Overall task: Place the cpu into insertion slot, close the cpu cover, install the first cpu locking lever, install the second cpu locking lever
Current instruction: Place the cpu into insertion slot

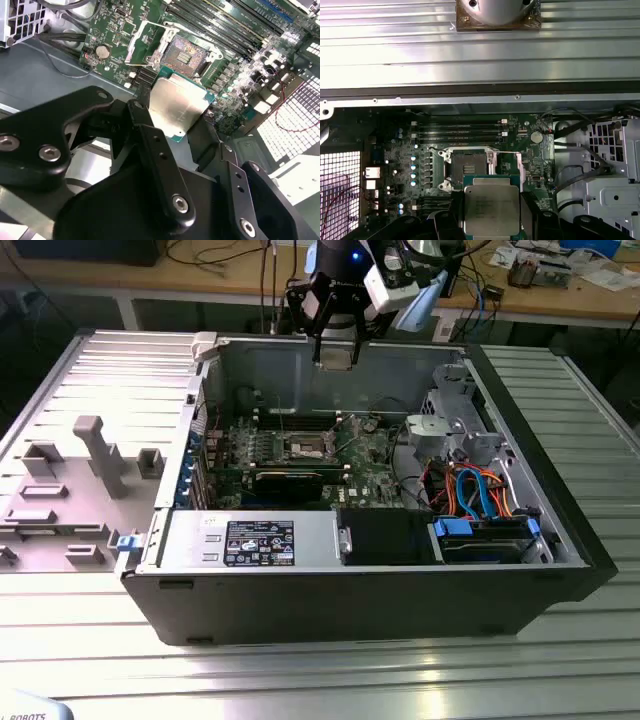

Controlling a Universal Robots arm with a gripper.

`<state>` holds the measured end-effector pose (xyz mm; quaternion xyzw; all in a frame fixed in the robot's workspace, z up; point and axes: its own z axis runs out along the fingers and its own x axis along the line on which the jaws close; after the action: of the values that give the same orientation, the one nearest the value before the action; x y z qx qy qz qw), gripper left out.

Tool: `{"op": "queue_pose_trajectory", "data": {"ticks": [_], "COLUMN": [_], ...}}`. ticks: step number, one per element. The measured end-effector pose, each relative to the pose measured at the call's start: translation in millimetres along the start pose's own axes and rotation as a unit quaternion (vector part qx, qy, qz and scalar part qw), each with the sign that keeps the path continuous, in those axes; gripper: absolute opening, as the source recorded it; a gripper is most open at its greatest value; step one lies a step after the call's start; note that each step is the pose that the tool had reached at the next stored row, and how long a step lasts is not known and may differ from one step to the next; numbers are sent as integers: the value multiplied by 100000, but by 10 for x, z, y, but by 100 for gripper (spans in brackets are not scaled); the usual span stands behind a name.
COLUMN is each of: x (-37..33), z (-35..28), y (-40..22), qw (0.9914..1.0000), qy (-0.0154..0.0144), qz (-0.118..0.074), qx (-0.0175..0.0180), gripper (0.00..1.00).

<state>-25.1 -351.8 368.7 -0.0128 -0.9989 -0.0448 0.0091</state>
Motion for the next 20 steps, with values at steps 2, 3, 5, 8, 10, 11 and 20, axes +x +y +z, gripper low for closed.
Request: {"op": "queue_pose_trajectory", "data": {"ticks": [2, 3, 5, 8, 10, 11, 20], "x": [0, 0, 0, 0, 0, 0, 0], "z": [0, 0, 0, 0, 0, 0, 1], "y": [0, 0, 0, 0, 0, 0, -1], "qw": [100000, 100000, 100000, 100000, 100000, 100000, 99983], "qy": [0, 0, 1, 0, -1, 2, -160], "qz": [1, 2, 1, 0, 1, 2, 1858], "qx": [0, 0, 1, 2, -1, 1, -32], "gripper": [54, 54, 54, 54, 54, 54, 54]}}
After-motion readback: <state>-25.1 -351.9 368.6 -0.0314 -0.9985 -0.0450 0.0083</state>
